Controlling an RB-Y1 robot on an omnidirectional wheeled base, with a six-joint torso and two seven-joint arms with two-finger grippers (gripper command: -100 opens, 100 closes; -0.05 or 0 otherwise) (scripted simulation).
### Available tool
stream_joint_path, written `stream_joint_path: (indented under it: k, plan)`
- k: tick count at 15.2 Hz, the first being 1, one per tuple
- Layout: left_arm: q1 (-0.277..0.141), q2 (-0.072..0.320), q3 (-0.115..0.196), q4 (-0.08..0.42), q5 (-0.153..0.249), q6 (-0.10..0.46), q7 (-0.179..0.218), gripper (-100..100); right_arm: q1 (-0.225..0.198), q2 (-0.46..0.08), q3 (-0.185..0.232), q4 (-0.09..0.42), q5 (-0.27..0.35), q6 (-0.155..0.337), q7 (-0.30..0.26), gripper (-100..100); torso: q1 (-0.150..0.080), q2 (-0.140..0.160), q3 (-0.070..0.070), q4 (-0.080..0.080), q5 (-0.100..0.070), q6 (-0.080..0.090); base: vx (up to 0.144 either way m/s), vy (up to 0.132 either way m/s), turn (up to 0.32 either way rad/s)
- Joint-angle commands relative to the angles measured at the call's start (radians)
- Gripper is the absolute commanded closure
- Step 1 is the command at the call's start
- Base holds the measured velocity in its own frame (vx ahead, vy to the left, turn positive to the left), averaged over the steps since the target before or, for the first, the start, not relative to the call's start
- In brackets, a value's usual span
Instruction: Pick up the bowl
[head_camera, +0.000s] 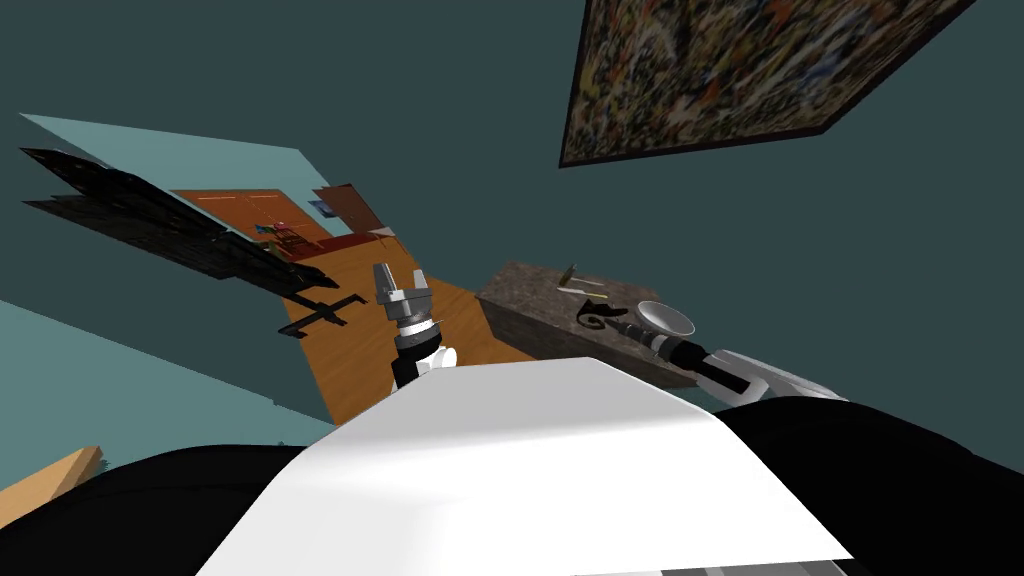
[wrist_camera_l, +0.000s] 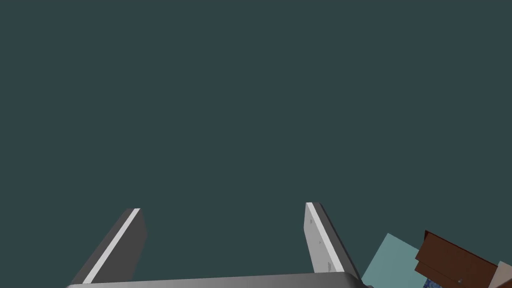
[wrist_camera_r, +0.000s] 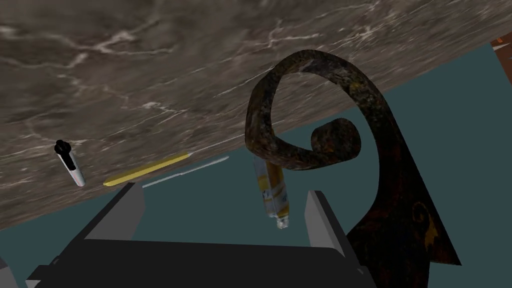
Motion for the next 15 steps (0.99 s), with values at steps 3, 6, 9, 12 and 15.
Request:
stream_joint_path:
  k: [3, 6, 9, 12, 15]
  plan:
    - [0.0, 0.0, 0.0, 0.0, 0.0, 0.0, 0.0, 0, 0.019, -0.083, 0.004, 0.048, 0.014, 0.005, 0.001, -100, -0.001, 0.0, 0.0, 0.0, 0.0, 0.0, 0.018, 0.032, 0.112]
    - [0.0, 0.0, 0.0, 0.0, 0.0, 0.0, 0.0, 0, 0.03, -0.136, 0.009, 0.09, 0.025, 0.005, 0.002, -100, 0.0, 0.0, 0.0, 0.0, 0.0, 0.0, 0.019, 0.038, 0.131]
    - [0.0, 0.0, 0.0, 0.0, 0.0, 0.0, 0.0, 0, 0.052, -0.211, 0.023, 0.163, 0.045, 0.004, 0.004, -100, 0.0, 0.0, 0.0, 0.0, 0.0, 0.0, 0.024, 0.038, 0.147]
    - [0.0, 0.0, 0.0, 0.0, 0.0, 0.0, 0.0, 0, 0.064, -0.279, 0.031, 0.207, 0.055, 0.003, 0.005, -100, 0.0, 0.0, 0.0, 0.0, 0.0, 0.0, 0.018, 0.037, 0.142]
    - [0.0, 0.0, 0.0, 0.0, 0.0, 0.0, 0.0, 0, 0.089, -0.348, 0.051, 0.275, 0.074, 0.0, 0.007, -100, 0.0, 0.0, 0.0, 0.0, 0.0, 0.0, 0.019, 0.034, 0.154]
